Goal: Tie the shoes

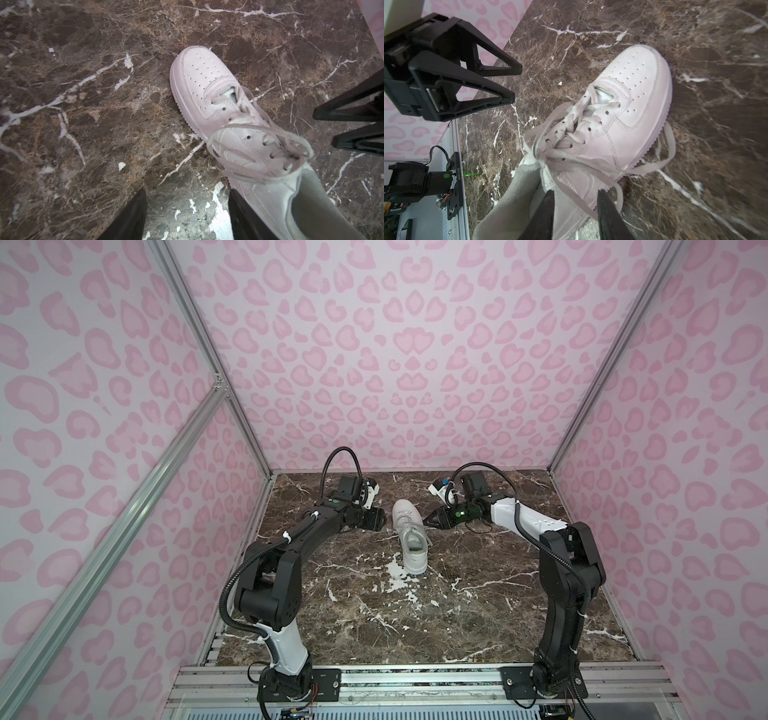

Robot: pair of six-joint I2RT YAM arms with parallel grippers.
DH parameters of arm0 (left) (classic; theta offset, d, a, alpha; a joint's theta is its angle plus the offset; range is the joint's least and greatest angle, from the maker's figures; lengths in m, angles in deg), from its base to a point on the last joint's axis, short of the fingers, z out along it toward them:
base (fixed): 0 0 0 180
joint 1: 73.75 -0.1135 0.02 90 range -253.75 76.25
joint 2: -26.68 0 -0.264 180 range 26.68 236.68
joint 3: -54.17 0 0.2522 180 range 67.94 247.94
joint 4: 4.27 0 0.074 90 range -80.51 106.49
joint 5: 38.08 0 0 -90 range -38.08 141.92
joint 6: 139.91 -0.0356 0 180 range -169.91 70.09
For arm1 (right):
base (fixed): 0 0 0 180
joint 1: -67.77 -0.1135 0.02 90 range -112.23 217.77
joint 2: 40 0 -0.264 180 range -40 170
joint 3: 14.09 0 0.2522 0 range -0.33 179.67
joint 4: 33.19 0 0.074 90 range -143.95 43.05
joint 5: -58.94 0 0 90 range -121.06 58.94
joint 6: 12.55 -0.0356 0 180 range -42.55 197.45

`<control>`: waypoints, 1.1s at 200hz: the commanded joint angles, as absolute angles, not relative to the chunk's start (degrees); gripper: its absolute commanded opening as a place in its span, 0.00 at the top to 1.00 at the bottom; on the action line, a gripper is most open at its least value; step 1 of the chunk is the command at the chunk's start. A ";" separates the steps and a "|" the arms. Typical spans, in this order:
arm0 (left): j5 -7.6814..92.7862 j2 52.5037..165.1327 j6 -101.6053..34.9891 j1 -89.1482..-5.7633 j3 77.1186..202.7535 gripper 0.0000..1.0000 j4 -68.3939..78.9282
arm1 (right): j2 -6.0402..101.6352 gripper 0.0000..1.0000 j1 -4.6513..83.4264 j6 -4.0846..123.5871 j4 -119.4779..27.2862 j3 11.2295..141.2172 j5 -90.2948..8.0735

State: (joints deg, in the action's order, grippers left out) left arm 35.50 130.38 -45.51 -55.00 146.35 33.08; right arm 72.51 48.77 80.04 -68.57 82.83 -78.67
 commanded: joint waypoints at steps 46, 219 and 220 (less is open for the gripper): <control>29.95 137.69 -42.18 -55.09 151.65 0.35 33.32 | 70.25 0.64 50.32 77.55 -68.02 76.79 -77.39; 25.70 140.93 -35.00 -55.28 148.23 0.97 22.44 | 71.35 0.66 48.91 78.06 -69.94 79.73 -78.83; 26.07 140.84 -35.07 -55.24 148.25 0.97 22.64 | 71.35 0.66 48.89 78.06 -69.91 79.69 -78.85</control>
